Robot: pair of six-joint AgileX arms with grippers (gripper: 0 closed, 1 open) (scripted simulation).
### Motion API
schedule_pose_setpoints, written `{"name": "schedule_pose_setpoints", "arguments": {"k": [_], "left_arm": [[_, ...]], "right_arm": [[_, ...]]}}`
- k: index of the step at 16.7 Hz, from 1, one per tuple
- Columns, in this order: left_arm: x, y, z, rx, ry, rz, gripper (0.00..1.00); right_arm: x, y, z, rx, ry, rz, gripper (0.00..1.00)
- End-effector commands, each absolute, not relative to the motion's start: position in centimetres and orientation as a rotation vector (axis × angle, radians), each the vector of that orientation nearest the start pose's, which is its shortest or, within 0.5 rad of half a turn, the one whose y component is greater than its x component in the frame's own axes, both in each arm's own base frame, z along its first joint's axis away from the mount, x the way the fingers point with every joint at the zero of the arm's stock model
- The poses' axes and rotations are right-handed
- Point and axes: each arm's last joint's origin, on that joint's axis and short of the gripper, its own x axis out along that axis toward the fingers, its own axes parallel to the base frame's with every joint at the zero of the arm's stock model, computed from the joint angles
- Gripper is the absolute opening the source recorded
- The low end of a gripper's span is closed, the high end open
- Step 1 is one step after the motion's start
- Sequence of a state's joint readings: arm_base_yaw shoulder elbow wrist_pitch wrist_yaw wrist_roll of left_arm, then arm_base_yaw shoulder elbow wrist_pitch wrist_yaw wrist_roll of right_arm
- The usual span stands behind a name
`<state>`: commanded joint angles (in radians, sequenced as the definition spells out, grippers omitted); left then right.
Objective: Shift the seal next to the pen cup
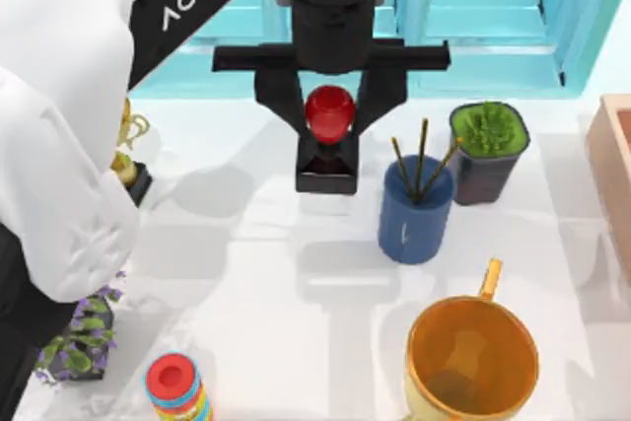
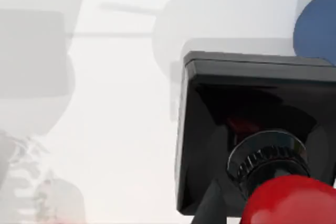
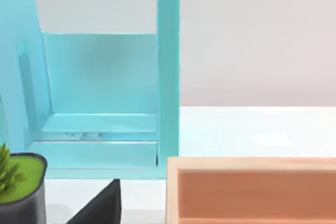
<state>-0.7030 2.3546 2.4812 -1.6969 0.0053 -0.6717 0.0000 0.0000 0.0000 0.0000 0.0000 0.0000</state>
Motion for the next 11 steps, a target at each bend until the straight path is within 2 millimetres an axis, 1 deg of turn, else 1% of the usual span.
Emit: {"name": "schedule_pose_setpoints", "arguments": {"k": [5,6,11], "left_arm": [[34.6,-28.44,27.88,0.015,1.571,-0.016,0.98],[34.6,-28.44,27.88,0.015,1.571,-0.016,1.0],[34.6,-28.44,27.88,0.015,1.571,-0.016,1.0]], "right_arm": [[10.57,-0.12,16.0,0.0,0.0,0.0,1.0],[10.57,-0.12,16.0,0.0,0.0,0.0,1.0],[10.57,-0.12,16.0,0.0,0.0,0.0,1.0]]}}
